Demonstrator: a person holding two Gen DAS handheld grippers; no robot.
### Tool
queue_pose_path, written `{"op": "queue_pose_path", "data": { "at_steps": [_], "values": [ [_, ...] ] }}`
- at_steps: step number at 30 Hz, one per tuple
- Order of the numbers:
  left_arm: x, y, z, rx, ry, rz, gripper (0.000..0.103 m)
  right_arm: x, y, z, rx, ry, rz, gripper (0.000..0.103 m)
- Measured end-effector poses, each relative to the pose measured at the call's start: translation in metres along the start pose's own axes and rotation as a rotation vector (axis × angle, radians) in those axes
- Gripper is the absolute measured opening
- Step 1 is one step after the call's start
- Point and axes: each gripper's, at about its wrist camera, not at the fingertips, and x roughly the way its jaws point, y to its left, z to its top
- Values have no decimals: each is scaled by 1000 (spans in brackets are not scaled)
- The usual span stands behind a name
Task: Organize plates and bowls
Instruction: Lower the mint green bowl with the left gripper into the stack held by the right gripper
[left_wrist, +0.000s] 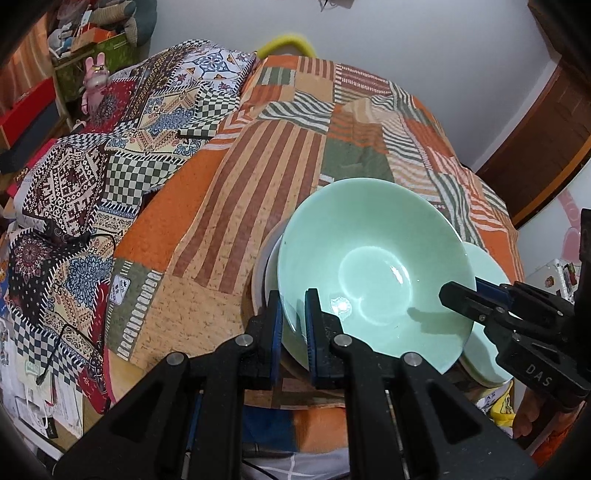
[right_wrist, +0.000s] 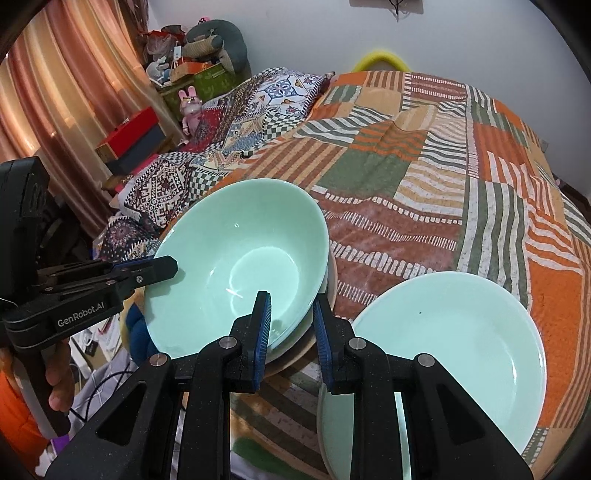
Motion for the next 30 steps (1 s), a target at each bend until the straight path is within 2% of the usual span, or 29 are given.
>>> {"op": "queue_pose_path", "data": {
  "at_steps": [9,13,17,23,27,30],
  "values": [
    [7,6,-2,-4,10,17,10,8,7,0,-35,10,-18,22],
    [8,9,-2,-16,16,8,10,9,9,1,-48,10,-24,26],
    [0,8,0,-1,-21,38,10,9,5,-1,-45,5,-29,26],
    [-13,13,4,6,-57,32,14,2,-2,-1,-15,-14,-7,29],
    [-15,17,0,11,-64,21,37,-5,-8,-2,20,-37,5,38],
    [-8,19,-4,18,-45,18,38,-4,-12,-2,42,-35,14,39]
  ]
}}
